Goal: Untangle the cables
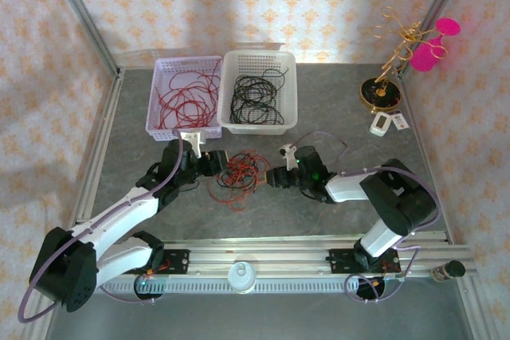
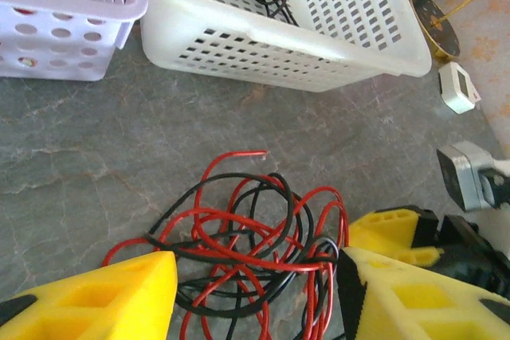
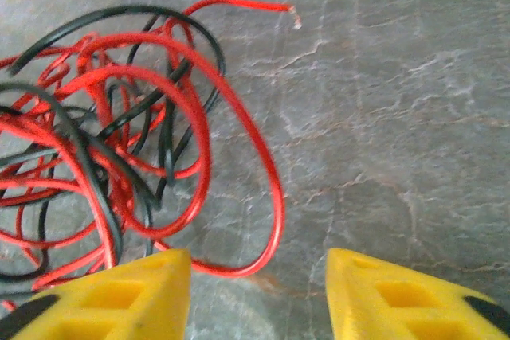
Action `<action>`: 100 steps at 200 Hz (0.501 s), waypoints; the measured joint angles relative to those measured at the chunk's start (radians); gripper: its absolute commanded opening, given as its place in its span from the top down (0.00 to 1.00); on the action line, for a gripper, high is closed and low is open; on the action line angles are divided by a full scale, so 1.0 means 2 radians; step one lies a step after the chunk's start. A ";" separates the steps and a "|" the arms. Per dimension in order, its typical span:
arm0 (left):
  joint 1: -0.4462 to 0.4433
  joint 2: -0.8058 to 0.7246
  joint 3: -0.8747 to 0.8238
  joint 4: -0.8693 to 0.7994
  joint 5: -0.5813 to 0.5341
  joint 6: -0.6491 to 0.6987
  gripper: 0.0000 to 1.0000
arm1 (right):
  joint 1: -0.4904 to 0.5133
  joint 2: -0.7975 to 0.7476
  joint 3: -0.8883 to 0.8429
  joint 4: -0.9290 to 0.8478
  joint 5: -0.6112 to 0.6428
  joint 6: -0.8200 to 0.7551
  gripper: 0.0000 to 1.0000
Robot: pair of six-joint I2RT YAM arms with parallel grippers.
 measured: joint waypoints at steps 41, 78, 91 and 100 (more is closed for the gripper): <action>0.000 -0.016 -0.002 0.002 0.001 -0.002 0.43 | 0.000 0.028 0.001 0.040 -0.002 -0.005 0.62; 0.000 -0.018 -0.002 0.002 0.001 -0.002 0.43 | 0.000 0.041 0.001 0.075 -0.019 -0.003 0.53; 0.000 -0.018 -0.002 0.002 0.001 -0.002 0.43 | 0.000 0.045 0.001 0.086 -0.023 -0.003 0.53; 0.000 -0.018 -0.002 0.002 0.001 -0.002 0.43 | 0.000 0.051 0.001 0.094 -0.027 -0.003 0.54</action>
